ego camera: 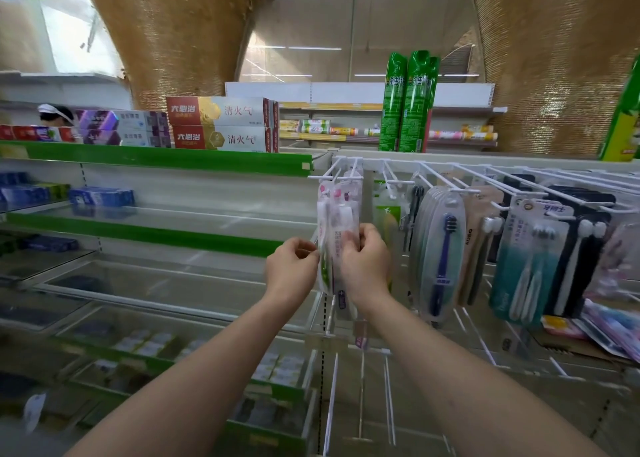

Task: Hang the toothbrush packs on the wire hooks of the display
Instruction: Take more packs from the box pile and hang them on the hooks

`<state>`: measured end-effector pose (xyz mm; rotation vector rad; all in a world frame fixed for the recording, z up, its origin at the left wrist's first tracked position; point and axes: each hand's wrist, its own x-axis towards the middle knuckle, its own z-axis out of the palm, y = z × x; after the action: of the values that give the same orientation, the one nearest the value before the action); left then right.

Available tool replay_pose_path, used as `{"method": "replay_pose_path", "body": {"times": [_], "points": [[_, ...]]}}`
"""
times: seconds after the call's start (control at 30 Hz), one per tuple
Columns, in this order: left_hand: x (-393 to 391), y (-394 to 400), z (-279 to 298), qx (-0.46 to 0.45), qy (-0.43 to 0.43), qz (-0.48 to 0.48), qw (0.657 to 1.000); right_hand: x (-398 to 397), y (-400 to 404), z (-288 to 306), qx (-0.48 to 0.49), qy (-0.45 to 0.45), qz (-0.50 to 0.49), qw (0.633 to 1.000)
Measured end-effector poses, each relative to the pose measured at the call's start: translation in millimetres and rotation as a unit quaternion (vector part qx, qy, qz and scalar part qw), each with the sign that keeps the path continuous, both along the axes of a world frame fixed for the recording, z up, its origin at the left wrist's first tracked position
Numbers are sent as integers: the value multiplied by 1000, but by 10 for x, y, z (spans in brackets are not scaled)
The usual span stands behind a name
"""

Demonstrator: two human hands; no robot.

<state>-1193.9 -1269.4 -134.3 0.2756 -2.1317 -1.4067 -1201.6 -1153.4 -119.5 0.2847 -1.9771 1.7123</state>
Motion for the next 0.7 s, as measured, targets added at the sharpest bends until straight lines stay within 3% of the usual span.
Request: {"method": "replay_pose_path", "body": {"times": [0.23,0.53,0.7], "points": [[35,-68,-33,6,-11,5,1000,-5,-184,-82,67,-18,69,995],[89,-278,-142,4,-15,26,1000,-334,-375,75,20,-131,5,991],[85,-344,-185,-29,-3,37,999,-476,-439,80,137,-190,-52,971]]}}
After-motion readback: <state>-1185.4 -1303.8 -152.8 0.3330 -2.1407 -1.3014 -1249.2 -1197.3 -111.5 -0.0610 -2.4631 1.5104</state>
